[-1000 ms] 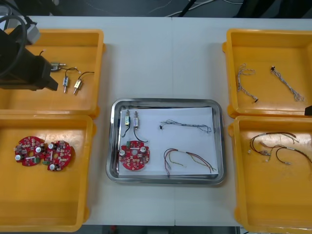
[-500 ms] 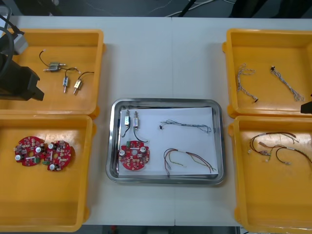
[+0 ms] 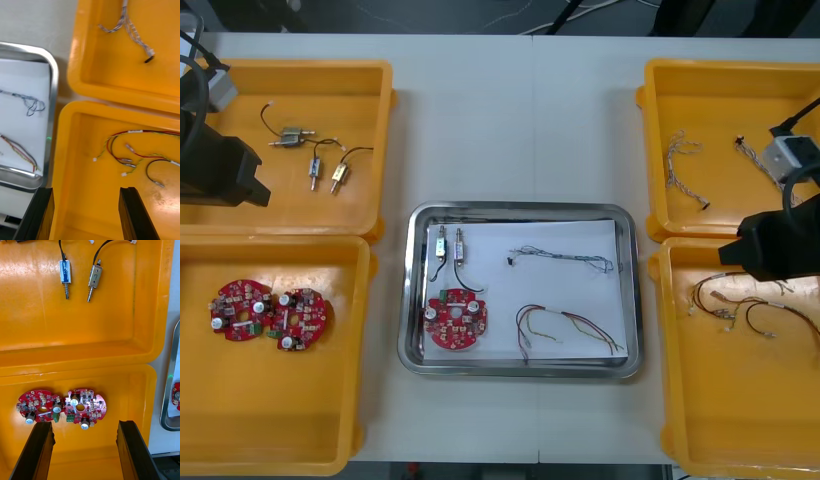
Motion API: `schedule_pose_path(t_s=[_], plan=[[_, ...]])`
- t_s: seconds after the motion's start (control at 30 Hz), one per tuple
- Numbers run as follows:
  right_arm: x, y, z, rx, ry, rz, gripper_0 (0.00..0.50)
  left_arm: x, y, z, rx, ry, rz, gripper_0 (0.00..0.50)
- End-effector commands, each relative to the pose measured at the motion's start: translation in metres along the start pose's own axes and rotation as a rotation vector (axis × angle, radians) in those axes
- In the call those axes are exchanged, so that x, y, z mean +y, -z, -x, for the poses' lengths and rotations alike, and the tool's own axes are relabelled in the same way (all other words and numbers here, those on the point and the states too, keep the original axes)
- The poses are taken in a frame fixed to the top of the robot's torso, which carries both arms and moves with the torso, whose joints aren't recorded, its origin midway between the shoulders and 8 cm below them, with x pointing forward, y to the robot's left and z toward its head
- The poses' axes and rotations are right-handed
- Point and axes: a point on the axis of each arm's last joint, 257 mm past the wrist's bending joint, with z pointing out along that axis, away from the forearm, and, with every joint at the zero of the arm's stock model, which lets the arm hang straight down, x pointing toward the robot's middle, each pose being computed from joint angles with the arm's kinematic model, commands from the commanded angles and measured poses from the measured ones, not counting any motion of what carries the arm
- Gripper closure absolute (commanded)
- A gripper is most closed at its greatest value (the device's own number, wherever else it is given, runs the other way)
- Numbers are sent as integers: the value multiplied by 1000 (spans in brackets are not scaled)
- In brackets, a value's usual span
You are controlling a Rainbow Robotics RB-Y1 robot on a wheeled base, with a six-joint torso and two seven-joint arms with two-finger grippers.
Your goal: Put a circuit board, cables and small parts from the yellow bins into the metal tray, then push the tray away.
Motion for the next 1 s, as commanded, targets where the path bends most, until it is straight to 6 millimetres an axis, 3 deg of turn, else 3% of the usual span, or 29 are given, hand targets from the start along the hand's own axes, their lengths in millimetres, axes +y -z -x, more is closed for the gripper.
schedule_pose_path(t_s=[0.03,0.33,0.6,1.0], plan=[[33,-2,-2,21,197,21,0,17,16,5,-35,-56,49,0],[75,-22,-18,92,413,49,0,17,16,5,-37,-57,52,0],[98,-44,-31,150,670,35,0,17,16,5,-36,-59,50,0],[150,-71,-39,169,1017,86,0,17,16,5,-36,-59,50,0]])
